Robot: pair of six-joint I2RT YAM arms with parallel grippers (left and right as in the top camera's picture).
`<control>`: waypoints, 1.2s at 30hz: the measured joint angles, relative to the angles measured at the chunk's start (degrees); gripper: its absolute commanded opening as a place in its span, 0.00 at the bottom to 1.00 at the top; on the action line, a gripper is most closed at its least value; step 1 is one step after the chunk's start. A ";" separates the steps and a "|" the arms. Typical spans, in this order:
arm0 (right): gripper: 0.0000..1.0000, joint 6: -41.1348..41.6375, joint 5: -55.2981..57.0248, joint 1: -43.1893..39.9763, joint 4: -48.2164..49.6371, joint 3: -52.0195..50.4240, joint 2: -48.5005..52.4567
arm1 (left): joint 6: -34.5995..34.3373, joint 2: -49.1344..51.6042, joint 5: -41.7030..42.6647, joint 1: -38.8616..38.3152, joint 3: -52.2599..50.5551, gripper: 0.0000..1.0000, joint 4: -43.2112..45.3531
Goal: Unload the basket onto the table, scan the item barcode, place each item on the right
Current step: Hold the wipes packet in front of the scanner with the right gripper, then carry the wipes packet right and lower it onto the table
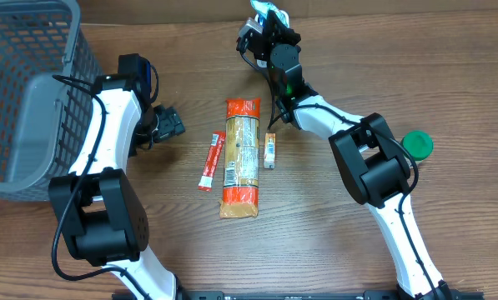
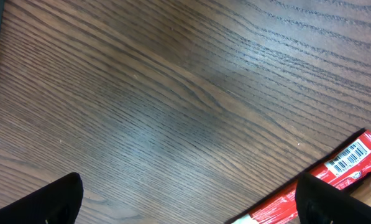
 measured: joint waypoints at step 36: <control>0.03 -2.97 31.52 1.64 16.22 0.20 -6.03 | 0.00 0.00 0.00 0.00 0.00 1.00 0.00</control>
